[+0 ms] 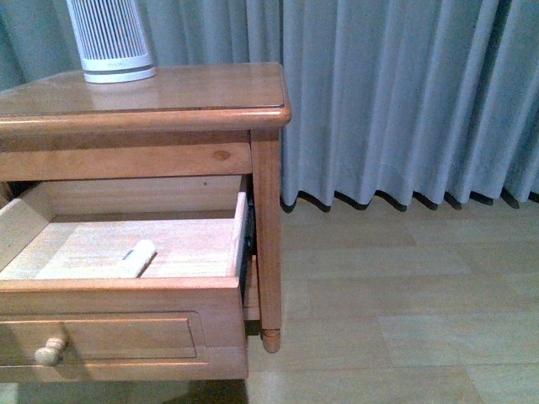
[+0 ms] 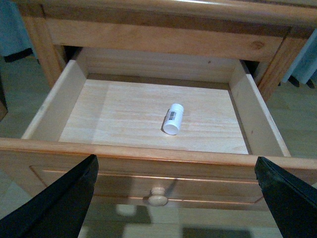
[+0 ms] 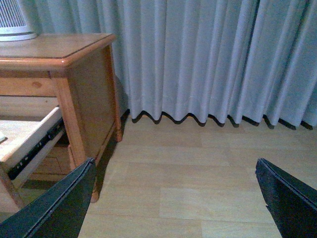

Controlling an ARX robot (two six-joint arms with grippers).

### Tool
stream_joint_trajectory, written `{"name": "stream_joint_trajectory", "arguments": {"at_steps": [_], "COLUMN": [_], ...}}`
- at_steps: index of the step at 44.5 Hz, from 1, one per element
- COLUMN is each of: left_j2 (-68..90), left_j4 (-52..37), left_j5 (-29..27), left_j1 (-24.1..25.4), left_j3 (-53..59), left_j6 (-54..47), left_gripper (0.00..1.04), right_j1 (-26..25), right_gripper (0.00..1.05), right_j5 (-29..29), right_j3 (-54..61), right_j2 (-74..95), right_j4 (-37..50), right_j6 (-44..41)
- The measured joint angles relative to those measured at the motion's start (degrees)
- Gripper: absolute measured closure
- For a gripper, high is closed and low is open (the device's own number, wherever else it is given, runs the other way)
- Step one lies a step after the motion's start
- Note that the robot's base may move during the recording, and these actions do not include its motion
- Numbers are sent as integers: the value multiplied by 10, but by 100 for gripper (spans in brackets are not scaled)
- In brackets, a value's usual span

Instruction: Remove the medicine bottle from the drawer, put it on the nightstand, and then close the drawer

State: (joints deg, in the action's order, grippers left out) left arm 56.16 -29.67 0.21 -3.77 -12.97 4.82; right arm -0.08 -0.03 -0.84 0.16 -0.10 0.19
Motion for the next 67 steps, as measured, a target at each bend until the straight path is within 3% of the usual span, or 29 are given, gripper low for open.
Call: {"name": "stream_joint_trajectory", "arguments": {"at_steps": [5, 9, 20, 25, 44, 67], "left_j2": [-61, -67, -163, -177, -354, -453], "left_j4": [8, -110, -72, -75, 89, 188], "left_j5": [-1, -4, -2, -2, -2, -1], "left_j1": [10, 33, 35, 35, 35, 35], "left_j3": [12, 57, 101, 122, 124, 124], "left_j6": [-3, -27, -40, -41, -42, -43], "left_gripper": [9, 28, 83, 101, 101, 101], "right_j1": [0, 0, 0, 0, 0, 0], "right_gripper": [7, 7, 7, 7, 7, 7], "right_j5": [0, 0, 0, 0, 0, 0], "right_j3": [0, 0, 0, 0, 0, 0], "right_j2": [0, 0, 0, 0, 0, 0], "right_j4": [0, 0, 0, 0, 0, 0], "right_j6": [0, 0, 0, 0, 0, 0]}}
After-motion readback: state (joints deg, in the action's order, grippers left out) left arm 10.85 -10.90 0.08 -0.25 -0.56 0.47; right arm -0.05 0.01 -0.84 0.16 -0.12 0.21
